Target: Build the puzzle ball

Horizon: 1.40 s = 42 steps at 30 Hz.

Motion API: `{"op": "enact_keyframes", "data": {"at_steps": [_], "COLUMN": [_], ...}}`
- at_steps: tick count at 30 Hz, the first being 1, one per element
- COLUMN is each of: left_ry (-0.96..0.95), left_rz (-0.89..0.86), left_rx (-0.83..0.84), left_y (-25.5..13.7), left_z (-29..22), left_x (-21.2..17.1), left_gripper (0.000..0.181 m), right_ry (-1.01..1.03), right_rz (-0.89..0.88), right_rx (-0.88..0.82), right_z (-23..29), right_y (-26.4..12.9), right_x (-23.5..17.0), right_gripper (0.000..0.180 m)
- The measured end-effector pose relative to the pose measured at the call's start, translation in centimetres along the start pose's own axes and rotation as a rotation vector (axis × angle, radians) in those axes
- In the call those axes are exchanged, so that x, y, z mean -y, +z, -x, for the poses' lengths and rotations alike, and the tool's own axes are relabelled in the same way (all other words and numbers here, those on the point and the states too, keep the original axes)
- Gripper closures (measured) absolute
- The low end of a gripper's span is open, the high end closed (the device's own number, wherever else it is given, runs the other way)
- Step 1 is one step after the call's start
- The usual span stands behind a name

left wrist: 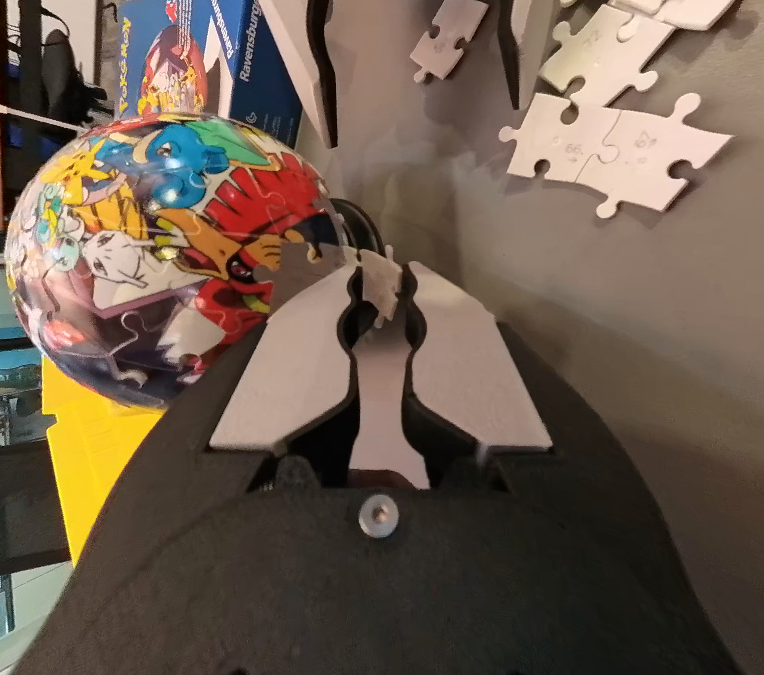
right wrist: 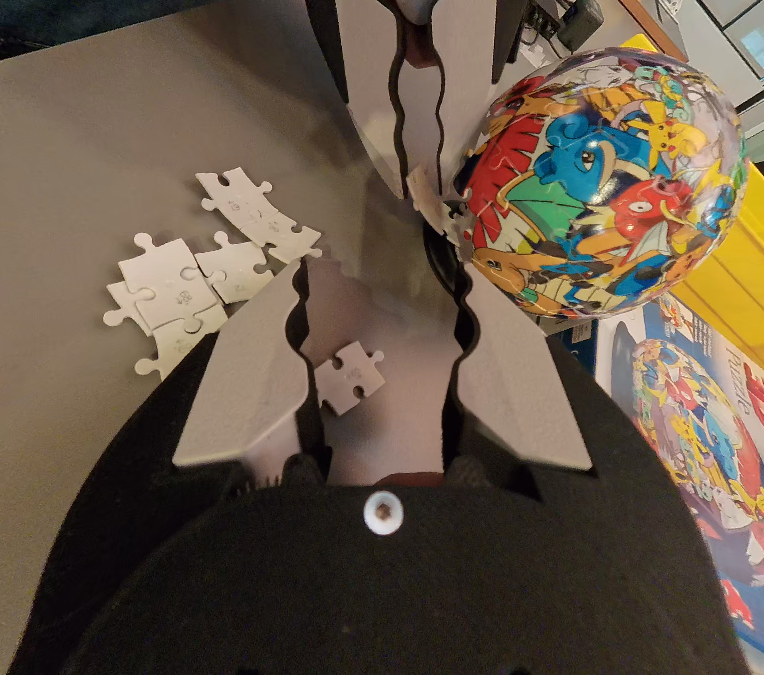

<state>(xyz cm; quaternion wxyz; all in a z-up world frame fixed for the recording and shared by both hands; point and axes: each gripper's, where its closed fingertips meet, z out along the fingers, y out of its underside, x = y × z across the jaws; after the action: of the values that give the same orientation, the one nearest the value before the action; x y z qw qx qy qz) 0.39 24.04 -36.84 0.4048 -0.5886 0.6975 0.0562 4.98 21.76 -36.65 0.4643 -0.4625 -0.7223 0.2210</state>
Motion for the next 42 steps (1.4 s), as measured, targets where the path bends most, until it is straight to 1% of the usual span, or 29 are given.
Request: {"op": "enact_keyframes", "data": {"at_steps": [1,9,13,14,15,19,23,28,30,32,34,35,36,37,38,39,40,42], "left_ry": [-0.002,0.019,0.022,0.028,0.026,0.012,0.001,-0.048,-0.061,-0.093,-0.18,-0.225,-0.272,-0.324,-0.37,-0.394,-0.411,-0.466], "left_rz": [-0.002,-0.007,-0.012,-0.009,-0.002,0.007,0.009,-0.014,-0.046,-0.06,-0.112,-0.132,-0.138,-0.136,-0.138,-0.153,-0.173,-0.202], "left_rx": [0.012,0.155,0.215,0.232,0.241,0.27,0.288,0.281,0.277,0.252,0.269,0.271,0.261,0.231,0.197,0.178,0.148,0.02], "left_y": [-0.1,-0.9,-1.3,-1.4,-1.4,-1.4,-1.7,-3.1,-4.1,-5.3,-7.0,-7.7,-8.0,-8.0,-7.8,-7.6,-7.2,-6.2], "left_z": [0.1,1.1,1.3,1.4,1.4,1.4,1.4,1.2,1.1,1.1,2.7,3.8,4.9,5.8,6.7,7.6,8.2,8.5], "left_x": [0.0,-0.2,-0.4,-0.5,-0.8,-1.3,-1.4,-1.7,-1.5,-1.8,-2.0,-2.0,-2.3,-2.5,-2.7,-2.8,-2.8,-2.4], "left_gripper": [0.162,0.16,0.157,0.153,0.149,0.144,0.136,0.128,0.128,0.126,0.125,0.122,0.114,0.102,0.094,0.093,0.097,0.094], "right_ry": [0.001,0.001,0.002,0.003,0.004,0.01,0.032,0.081,0.106,0.154,0.274,0.346,0.418,0.483,0.541,0.588,0.625,0.684], "right_rz": [0.0,0.0,-0.001,-0.001,-0.001,0.007,0.01,0.029,0.048,0.063,0.057,0.059,0.068,0.076,0.085,0.092,0.082,0.081], "right_rx": [0.0,-0.001,-0.003,-0.002,-0.002,-0.008,-0.014,-0.016,-0.022,-0.028,-0.012,-0.02,-0.038,-0.038,-0.045,-0.081,-0.104,-0.108], "right_z": [0.0,0.0,0.0,0.0,0.0,-0.2,-0.4,-0.8,-1.1,-1.5,-1.9,-2.4,-3.0,-3.3,-3.6,-4.3,-4.8,-5.1], "right_y": [0.0,0.0,0.0,-0.1,-0.1,0.0,0.0,-0.2,-0.5,-1.2,-1.9,-2.2,-2.2,-2.1,-1.7,-1.4,-1.0,-0.2], "right_x": [0.0,0.0,0.0,0.0,0.0,-0.1,-0.1,-0.5,-0.8,-1.1,-0.9,-0.9,-1.0,-1.1,-1.1,-1.2,-1.0,-0.8], "right_gripper": [0.11,0.11,0.11,0.11,0.11,0.11,0.11,0.11,0.112,0.113,0.109,0.107,0.104,0.099,0.099,0.101,0.101,0.098]}}
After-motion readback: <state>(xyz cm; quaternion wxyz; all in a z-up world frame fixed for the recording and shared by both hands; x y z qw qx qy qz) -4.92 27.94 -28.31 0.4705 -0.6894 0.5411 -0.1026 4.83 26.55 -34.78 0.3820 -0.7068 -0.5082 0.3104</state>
